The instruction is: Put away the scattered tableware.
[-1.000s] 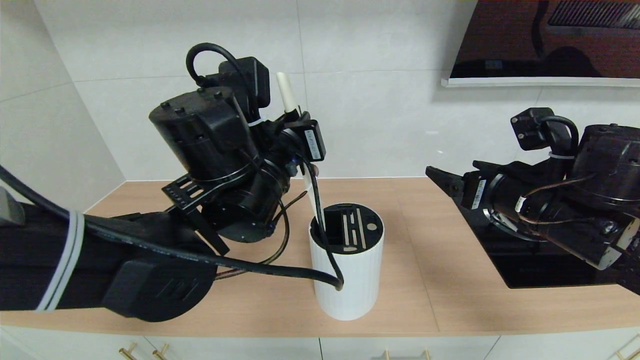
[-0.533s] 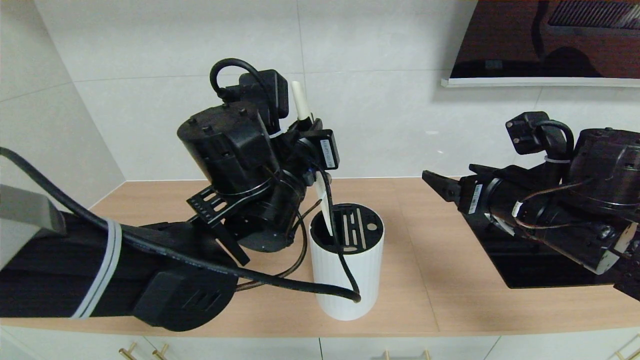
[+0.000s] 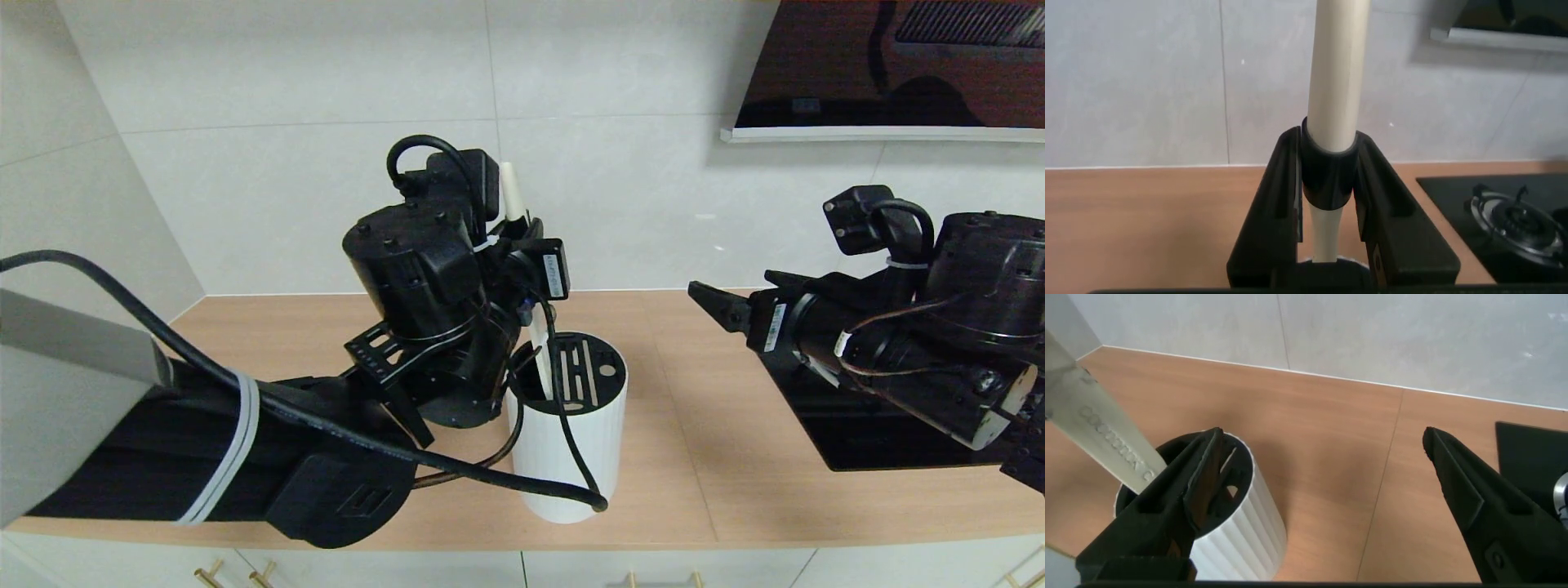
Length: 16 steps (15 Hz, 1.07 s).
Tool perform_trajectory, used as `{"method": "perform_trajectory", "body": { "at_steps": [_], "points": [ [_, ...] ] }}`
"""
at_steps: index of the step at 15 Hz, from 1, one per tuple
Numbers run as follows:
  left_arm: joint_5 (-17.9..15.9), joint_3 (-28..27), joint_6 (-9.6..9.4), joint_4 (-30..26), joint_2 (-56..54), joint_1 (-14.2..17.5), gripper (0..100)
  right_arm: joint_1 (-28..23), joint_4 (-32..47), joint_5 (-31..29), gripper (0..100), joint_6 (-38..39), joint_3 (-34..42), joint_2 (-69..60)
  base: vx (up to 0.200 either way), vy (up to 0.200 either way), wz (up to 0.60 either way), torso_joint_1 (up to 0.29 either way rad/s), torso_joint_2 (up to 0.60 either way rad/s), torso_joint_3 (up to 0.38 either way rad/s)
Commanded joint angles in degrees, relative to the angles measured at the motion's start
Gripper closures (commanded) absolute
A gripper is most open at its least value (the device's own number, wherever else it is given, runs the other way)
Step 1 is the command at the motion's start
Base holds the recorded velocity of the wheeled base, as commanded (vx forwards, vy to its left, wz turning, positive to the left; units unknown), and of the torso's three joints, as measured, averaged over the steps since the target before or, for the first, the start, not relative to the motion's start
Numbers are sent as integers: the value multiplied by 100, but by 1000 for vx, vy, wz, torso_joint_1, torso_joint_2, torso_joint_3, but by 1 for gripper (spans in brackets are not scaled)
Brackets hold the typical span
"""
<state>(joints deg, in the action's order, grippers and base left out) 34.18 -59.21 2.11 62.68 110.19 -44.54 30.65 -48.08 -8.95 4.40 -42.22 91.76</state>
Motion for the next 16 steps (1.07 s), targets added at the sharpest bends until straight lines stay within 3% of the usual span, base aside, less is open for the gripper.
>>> {"method": "perform_trajectory", "body": {
  "at_steps": [1,16],
  "points": [
    [1,94,18,7,82,-28,100,3,0,-2,0,-1,3,9,0,0,0,0,0,0],
    [1,577,44,165,960,-177,100,3,0,16,0,-1,20,9,0,0,0,0,0,0]
  ]
}}
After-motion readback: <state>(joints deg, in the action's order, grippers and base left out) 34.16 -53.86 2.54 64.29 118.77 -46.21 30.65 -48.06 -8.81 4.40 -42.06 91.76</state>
